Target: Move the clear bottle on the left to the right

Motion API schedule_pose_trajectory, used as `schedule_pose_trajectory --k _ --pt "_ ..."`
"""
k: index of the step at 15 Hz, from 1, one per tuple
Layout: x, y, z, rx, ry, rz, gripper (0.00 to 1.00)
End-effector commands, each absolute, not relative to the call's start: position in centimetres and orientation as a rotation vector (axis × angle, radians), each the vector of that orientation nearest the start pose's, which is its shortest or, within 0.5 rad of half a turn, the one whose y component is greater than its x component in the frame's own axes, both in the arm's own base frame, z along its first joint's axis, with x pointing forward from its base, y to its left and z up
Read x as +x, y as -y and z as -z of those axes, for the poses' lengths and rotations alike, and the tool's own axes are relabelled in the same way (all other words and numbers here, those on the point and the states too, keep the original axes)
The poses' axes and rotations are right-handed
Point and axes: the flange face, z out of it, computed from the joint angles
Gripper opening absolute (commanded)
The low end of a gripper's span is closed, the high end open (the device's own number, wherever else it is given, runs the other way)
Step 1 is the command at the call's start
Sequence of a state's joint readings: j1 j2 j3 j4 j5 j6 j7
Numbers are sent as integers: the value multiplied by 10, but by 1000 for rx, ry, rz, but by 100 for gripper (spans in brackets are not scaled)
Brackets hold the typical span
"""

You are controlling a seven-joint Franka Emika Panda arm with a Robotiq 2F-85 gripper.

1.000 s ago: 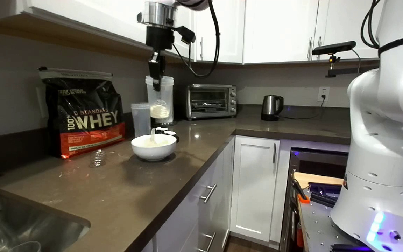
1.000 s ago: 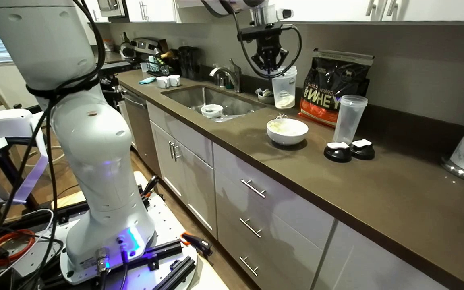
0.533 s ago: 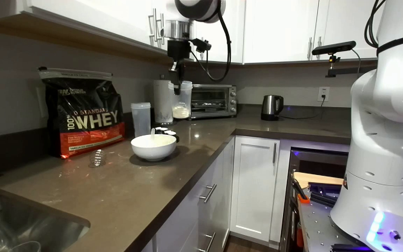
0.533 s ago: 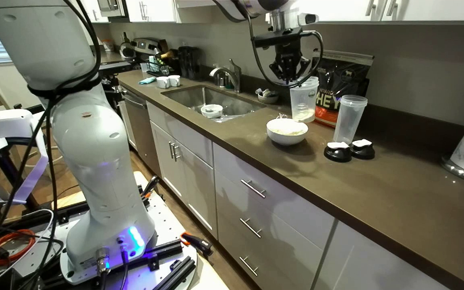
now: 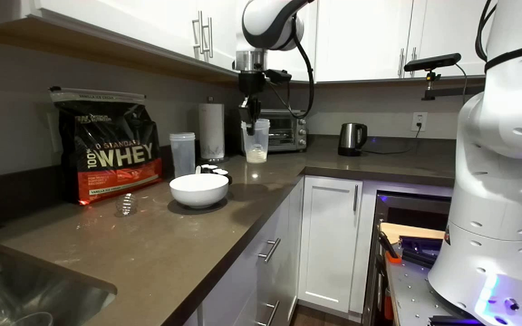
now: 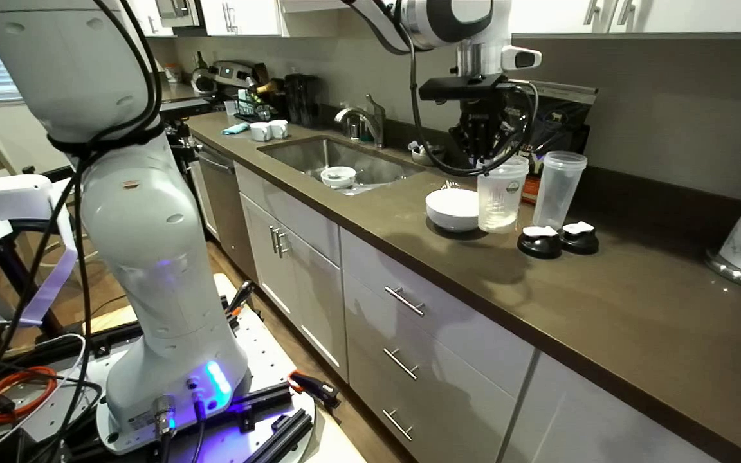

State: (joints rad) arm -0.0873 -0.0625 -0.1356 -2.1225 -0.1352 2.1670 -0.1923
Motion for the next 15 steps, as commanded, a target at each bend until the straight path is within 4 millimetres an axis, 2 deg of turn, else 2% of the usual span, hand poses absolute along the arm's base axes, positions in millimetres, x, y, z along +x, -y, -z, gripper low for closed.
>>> schedule_pose_trajectory --k 1,5,15 --pt "529 148 -436 -3227 -8 173 2" --pt "538 167 -418 -3206 -76 177 2" --pt "566 197 -379 -3189 -161 151 2"
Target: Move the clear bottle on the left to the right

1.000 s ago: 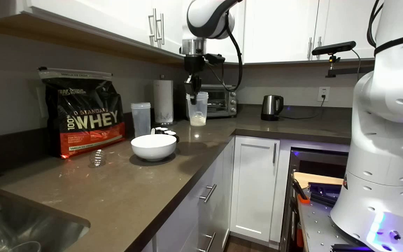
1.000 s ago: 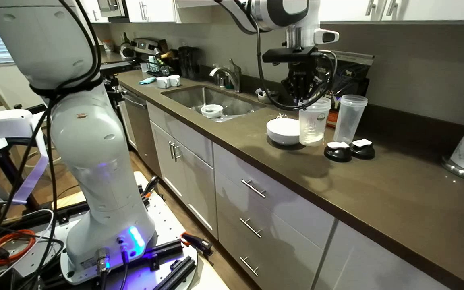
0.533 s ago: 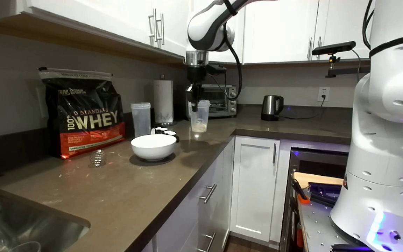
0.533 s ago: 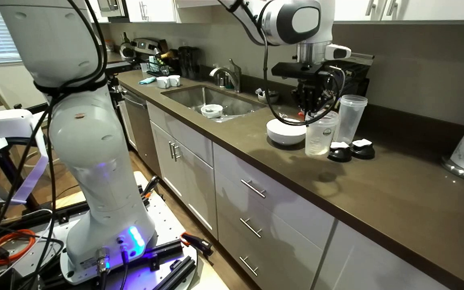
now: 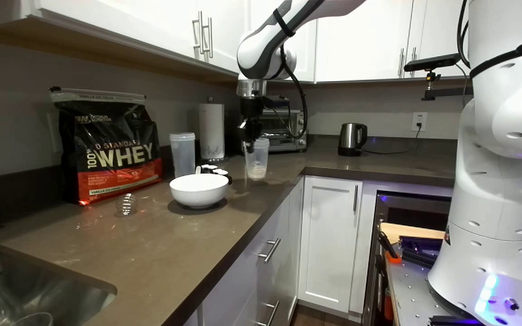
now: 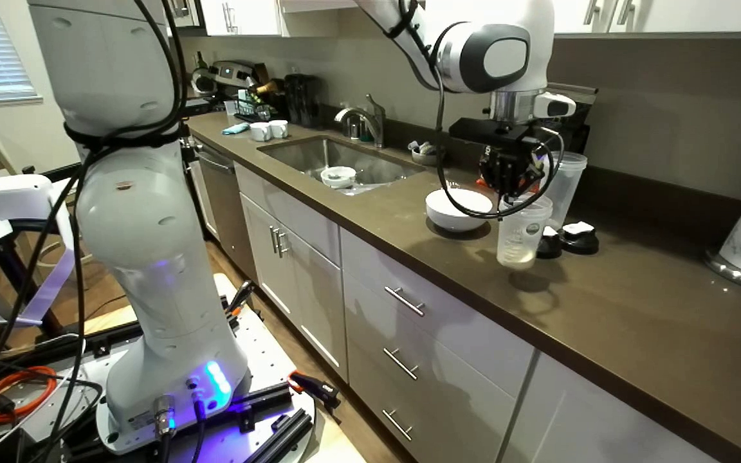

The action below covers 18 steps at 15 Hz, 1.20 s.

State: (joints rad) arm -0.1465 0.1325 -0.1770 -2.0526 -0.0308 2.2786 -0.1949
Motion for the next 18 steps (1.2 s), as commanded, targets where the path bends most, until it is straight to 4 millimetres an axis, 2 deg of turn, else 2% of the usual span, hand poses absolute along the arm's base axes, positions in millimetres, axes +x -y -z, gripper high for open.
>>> schedule_pose_trajectory --k 1,9,14,15,16,18 --pt "568 199 -376 -3189 -168 146 2" --pt "589 218 -358 -3139 -206 146 2" --pt "593 228 -354 -3149 -218 134 2" --pt "593 229 -354 -3150 -221 130 34" --pt "591 230 -355 -3150 -223 126 35" --pt "588 229 -362 -3158 -221 120 46"
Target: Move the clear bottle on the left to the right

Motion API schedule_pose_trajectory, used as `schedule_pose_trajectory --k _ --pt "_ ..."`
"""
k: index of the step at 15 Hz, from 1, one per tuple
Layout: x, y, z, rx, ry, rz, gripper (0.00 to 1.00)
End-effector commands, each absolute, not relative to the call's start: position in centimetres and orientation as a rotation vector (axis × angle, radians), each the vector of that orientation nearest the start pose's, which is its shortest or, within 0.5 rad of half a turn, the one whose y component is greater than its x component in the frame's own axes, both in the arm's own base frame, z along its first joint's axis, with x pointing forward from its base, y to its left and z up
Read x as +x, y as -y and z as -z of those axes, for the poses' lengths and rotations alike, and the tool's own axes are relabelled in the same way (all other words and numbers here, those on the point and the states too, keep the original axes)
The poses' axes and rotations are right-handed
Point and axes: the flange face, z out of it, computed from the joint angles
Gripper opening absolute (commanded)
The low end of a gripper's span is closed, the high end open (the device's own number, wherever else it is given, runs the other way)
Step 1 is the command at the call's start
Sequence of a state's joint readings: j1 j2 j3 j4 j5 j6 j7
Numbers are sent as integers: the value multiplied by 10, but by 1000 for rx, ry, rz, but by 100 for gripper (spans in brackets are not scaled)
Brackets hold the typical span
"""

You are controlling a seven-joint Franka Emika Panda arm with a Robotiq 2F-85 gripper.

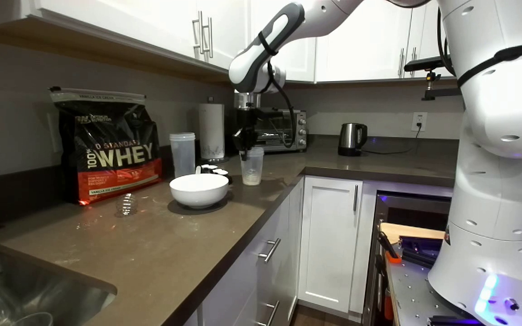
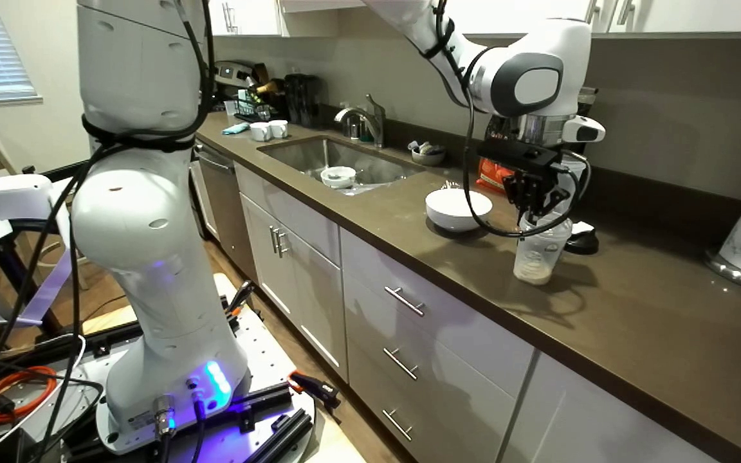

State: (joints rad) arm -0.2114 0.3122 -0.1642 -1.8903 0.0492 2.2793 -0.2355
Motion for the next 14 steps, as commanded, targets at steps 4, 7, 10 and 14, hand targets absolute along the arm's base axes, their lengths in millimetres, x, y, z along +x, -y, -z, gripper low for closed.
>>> schedule_pose_trajectory --k 4,7,10,14 --pt "573 212 -396 -3186 -179 172 72" --pt "557 189 -435 -3182 -99 234 91" --pt "531 157 -485 -3146 34 293 100" --pt "496 113 -544 -3113 211 338 100"
